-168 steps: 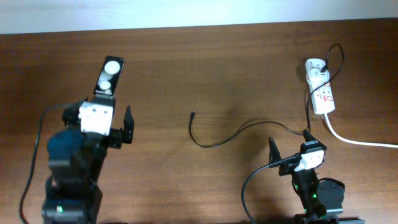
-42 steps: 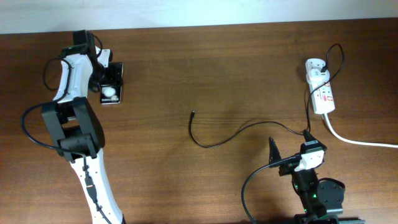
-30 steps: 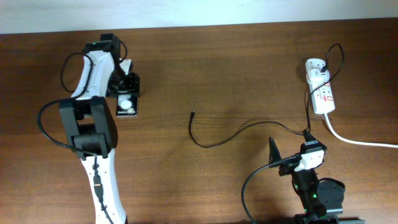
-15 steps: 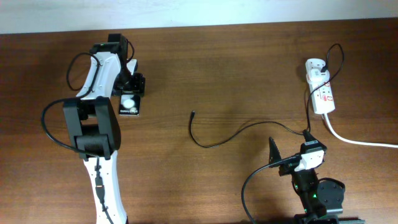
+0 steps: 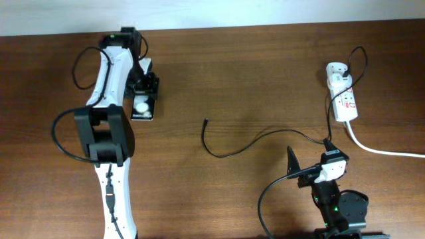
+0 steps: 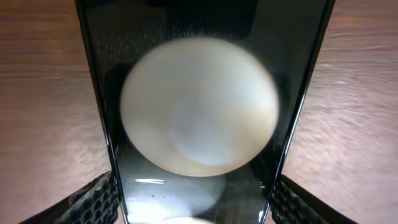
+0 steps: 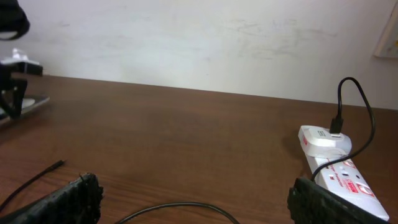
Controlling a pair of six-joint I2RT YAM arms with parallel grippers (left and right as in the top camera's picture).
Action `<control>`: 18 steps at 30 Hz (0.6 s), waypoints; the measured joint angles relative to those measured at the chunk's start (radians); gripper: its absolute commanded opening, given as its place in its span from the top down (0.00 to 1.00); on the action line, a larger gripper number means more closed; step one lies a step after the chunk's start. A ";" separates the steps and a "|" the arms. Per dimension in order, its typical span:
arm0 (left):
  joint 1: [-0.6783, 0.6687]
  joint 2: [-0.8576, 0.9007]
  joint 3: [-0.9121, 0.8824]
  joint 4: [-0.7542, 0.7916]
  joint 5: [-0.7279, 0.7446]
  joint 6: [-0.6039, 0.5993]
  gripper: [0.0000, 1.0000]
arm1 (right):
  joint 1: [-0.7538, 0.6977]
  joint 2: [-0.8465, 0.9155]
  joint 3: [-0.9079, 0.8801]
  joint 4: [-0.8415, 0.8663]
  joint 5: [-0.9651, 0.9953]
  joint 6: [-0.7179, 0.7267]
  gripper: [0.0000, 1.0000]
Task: Plug charger to phone and switch on socket
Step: 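Lower the left gripper and grasp the black phone lengthwise, then lift the phone with the left gripper and rotate it toward center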
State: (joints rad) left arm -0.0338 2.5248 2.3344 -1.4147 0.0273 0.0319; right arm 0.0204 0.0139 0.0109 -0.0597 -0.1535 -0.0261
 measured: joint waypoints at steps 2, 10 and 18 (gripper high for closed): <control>-0.003 0.000 0.064 -0.050 0.003 -0.002 0.35 | 0.000 0.000 0.000 0.000 0.000 0.001 0.01; -0.095 0.000 0.077 -0.111 0.009 -0.011 0.37 | 0.000 0.000 0.000 0.000 0.000 0.000 0.01; -0.116 -0.067 0.100 -0.161 0.014 -0.056 0.36 | 0.000 0.000 0.000 0.000 0.000 0.000 0.01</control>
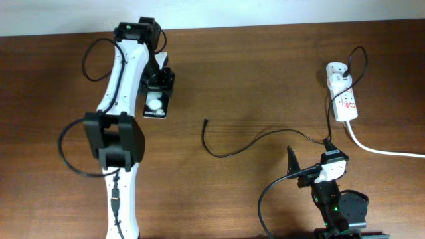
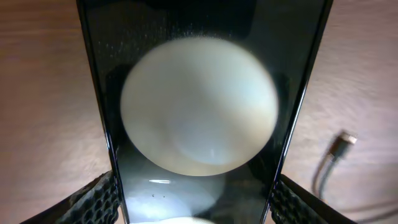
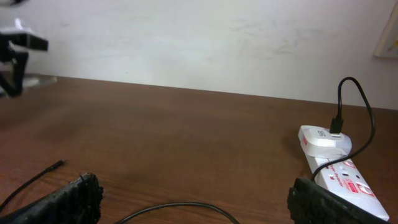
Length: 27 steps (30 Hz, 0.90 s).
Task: Plug charger to phone and switch on socket
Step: 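Lift the phone with the left gripper and rotate it toward center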
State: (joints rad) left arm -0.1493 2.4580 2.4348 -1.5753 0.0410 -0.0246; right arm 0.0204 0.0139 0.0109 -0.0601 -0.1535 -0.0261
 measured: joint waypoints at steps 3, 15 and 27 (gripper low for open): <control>0.000 -0.098 0.005 -0.039 0.000 -0.001 0.36 | 0.000 0.000 0.000 0.000 0.000 0.000 0.01; 0.000 -0.157 0.013 -0.098 0.000 -0.049 0.35 | 0.000 0.000 0.000 0.000 0.000 0.000 0.01; 0.000 -0.158 0.013 -0.108 0.058 -0.095 0.36 | 0.000 0.000 0.000 0.000 0.000 0.000 0.01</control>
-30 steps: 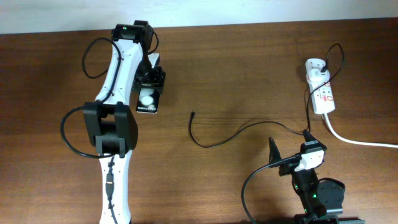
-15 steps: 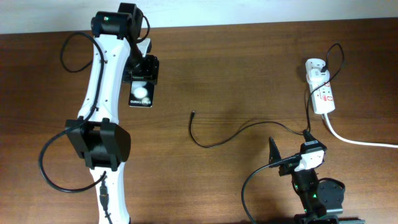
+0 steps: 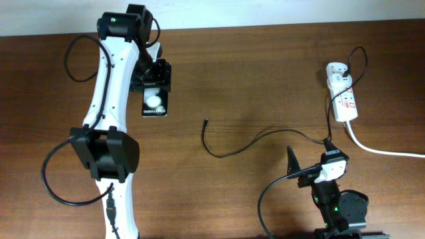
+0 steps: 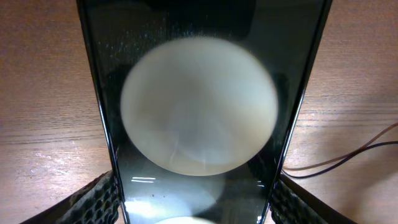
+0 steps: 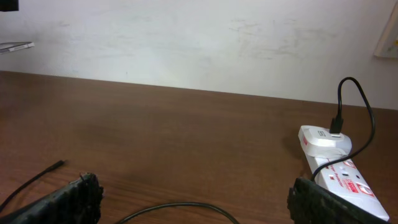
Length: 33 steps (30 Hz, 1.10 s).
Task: Plug charger to phone and switch on socket
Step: 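Lift the phone with the left gripper and rotate it toward center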
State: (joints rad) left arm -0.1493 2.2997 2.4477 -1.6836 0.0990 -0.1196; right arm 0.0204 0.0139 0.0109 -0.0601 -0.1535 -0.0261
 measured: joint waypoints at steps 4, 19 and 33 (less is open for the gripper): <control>0.000 -0.025 0.000 0.010 0.003 -0.010 0.36 | 0.000 0.000 0.000 0.000 0.000 0.001 0.02; 0.000 -0.385 0.000 -0.003 0.026 -0.065 0.36 | 0.000 0.000 0.000 0.000 0.000 0.000 0.01; -0.003 -0.514 -0.442 0.073 0.093 -0.140 0.41 | 0.000 0.000 0.000 0.000 0.000 0.000 0.01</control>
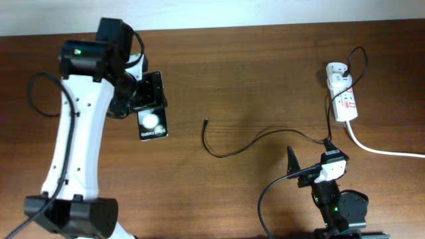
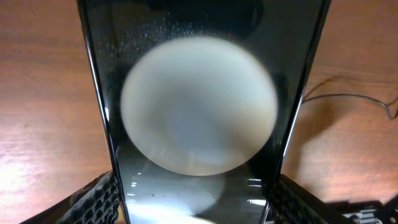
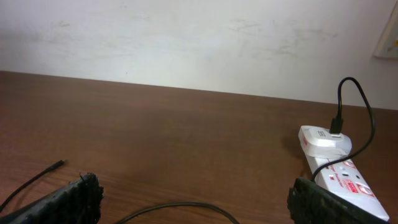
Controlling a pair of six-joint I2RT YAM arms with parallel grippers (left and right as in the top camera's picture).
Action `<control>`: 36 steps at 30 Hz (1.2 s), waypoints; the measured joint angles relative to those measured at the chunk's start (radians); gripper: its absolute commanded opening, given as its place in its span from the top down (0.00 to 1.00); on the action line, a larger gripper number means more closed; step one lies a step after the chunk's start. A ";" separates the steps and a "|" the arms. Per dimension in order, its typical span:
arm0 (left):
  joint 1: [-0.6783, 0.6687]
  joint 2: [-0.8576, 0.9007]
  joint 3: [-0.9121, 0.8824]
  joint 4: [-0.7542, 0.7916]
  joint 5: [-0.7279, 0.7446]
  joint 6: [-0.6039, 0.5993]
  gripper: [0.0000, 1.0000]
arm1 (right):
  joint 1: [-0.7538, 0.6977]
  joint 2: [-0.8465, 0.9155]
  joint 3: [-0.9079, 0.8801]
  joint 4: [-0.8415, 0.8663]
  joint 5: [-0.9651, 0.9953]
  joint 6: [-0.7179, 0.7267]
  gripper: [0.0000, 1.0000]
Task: Plug charger to phone and switch on socket
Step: 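Lift the phone with the left gripper and rotate it toward center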
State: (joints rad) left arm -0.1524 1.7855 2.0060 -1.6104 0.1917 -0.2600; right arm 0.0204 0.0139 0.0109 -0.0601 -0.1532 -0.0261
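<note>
A black phone [image 1: 152,114] with a pale round reflection on its glass hangs above the table's left half, my left gripper [image 1: 142,97] shut on its far end. It fills the left wrist view, the phone [image 2: 199,112] sitting between both fingers [image 2: 98,200]. The black charger cable [image 1: 246,143] lies mid-table, its free plug [image 1: 206,121] to the right of the phone. The cable's other end goes into a white adapter [image 1: 337,69] on the white socket strip [image 1: 346,103]. My right gripper [image 1: 312,169] rests open at the front right, with only cable [image 3: 180,206] between its fingers.
The socket strip [image 3: 342,174] lies at the far right, and its white lead [image 1: 385,151] runs off the right edge. A pale wall [image 3: 199,43] stands behind the table's far edge. Brown wood [image 1: 265,73] separates the phone from the strip.
My left arm has risen toward the overhead camera and carried the phone a little nearer the table's front. The phone looks larger from above. The right arm and cable have not moved.
My left gripper was shut on the phone low at the far left of the table. Then the phone stood slightly further right, off the wood. It stayed near there, and now it hangs higher and closer to the front. The right gripper stayed open and still.
</note>
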 measured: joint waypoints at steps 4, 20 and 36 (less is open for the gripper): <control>-0.031 -0.002 -0.196 0.148 0.002 -0.015 0.39 | 0.000 0.000 0.000 0.000 0.000 0.000 0.01; -0.038 -0.003 -0.541 0.449 0.102 -0.160 0.54 | 0.000 -0.002 0.000 0.000 0.000 0.000 0.01; -0.038 -0.003 -0.541 0.323 0.232 -0.175 0.66 | 0.000 -0.002 0.000 0.000 0.000 0.000 0.01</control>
State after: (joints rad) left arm -0.1905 1.7821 1.4647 -1.2877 0.4232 -0.4355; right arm 0.0204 0.0120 0.0109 -0.0597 -0.1535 -0.0261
